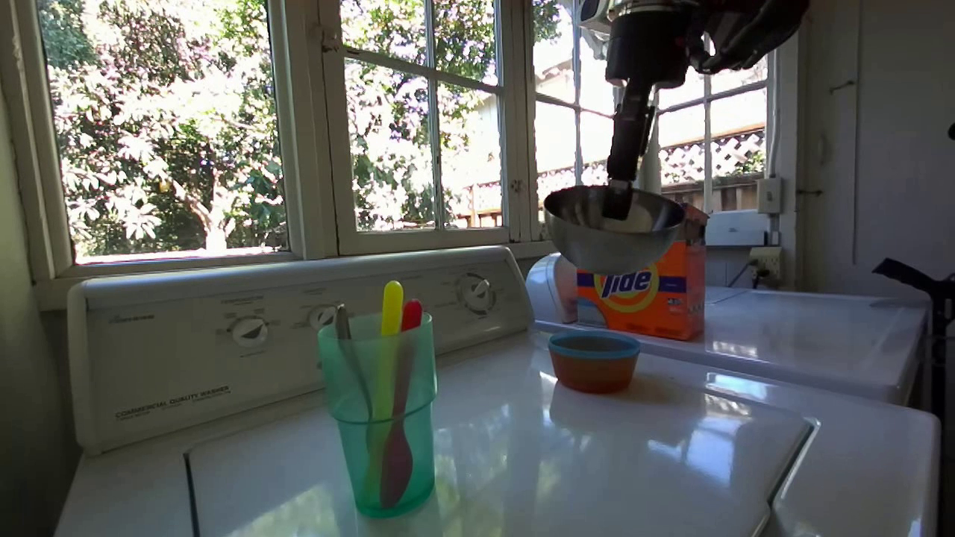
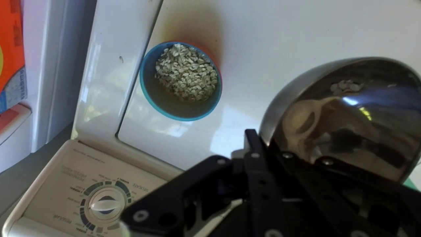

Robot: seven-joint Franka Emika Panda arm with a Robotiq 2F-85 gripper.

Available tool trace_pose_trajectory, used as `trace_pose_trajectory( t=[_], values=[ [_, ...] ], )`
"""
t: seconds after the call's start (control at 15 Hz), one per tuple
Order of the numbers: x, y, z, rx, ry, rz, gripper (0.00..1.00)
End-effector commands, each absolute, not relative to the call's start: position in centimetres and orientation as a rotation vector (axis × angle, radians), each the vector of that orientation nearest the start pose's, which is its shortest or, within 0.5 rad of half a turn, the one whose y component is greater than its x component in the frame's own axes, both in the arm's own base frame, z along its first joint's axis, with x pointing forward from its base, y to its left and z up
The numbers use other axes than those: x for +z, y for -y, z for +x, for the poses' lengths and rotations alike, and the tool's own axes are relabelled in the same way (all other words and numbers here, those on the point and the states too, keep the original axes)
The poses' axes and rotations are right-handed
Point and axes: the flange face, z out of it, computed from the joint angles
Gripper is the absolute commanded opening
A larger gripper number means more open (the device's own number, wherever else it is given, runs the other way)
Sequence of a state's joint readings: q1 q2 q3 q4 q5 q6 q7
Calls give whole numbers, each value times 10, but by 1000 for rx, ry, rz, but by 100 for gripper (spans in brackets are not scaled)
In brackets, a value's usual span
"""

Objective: Move the object from the silver bowl into the orange and light blue bowl

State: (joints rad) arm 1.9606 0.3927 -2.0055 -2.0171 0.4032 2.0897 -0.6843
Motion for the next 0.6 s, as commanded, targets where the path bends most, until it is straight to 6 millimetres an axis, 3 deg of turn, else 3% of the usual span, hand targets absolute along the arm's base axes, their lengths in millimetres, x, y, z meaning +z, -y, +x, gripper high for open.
trace_pose_trajectory(
  t=[0.0,0.33,0.53],
  values=[
    [492,-59,527,-241,865,-2968,1],
    [413,-95,509,-124,955,-2749,1],
    [390,-117,498,-92,965,-2666,1]
  ],
)
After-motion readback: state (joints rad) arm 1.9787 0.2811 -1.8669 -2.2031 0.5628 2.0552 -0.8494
